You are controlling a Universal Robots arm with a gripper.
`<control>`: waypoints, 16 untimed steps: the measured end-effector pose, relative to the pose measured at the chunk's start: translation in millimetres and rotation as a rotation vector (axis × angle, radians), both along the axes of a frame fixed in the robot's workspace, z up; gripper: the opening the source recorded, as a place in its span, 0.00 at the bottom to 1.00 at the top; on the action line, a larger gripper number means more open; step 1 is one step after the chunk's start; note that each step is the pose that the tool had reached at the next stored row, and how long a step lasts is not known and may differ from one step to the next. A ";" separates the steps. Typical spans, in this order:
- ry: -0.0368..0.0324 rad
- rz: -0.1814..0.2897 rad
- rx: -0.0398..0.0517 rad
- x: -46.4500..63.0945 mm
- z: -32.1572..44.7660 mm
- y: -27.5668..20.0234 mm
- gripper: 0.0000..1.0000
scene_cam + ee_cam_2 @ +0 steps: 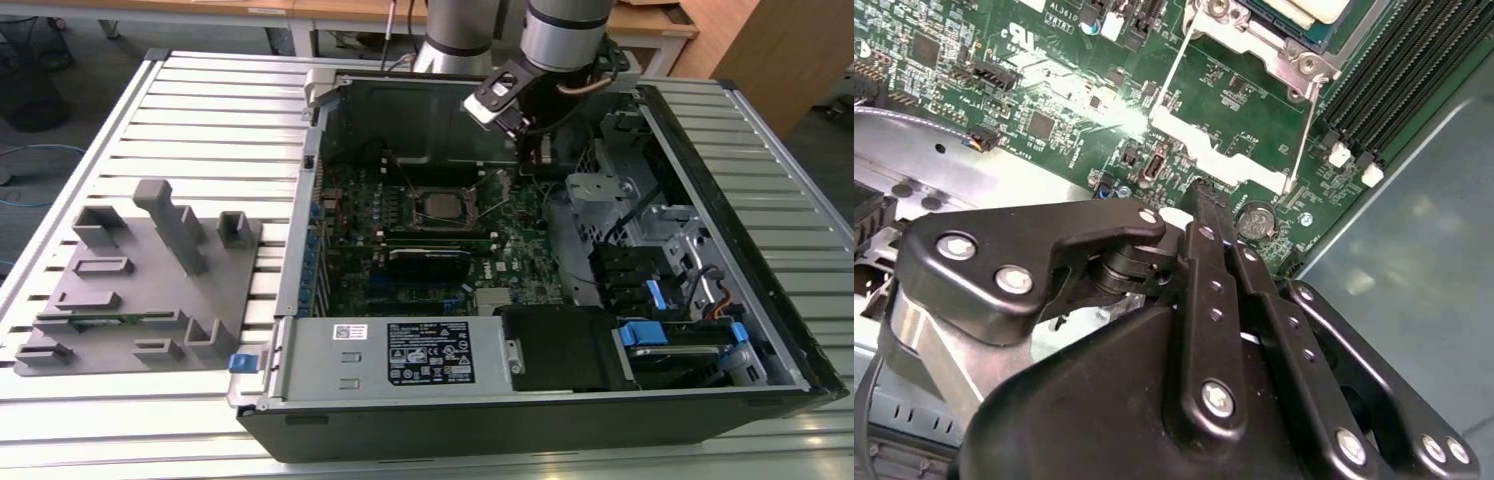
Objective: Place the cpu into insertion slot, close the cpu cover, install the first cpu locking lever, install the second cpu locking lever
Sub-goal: 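Close the cpu cover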
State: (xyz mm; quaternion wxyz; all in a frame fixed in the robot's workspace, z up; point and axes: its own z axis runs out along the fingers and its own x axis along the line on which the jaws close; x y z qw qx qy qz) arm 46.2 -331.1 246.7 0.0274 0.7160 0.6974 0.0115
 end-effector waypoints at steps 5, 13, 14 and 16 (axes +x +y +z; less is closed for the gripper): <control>0.0000 0.000 0.0001 0.0 -6.3 0.0 0.10; -0.0012 0.000 0.0000 -5.1 -7.3 0.1 0.10; -0.0018 0.000 0.0000 -7.1 -7.4 0.2 0.10; -0.0036 0.000 -0.0004 -12.4 -7.6 0.6 0.10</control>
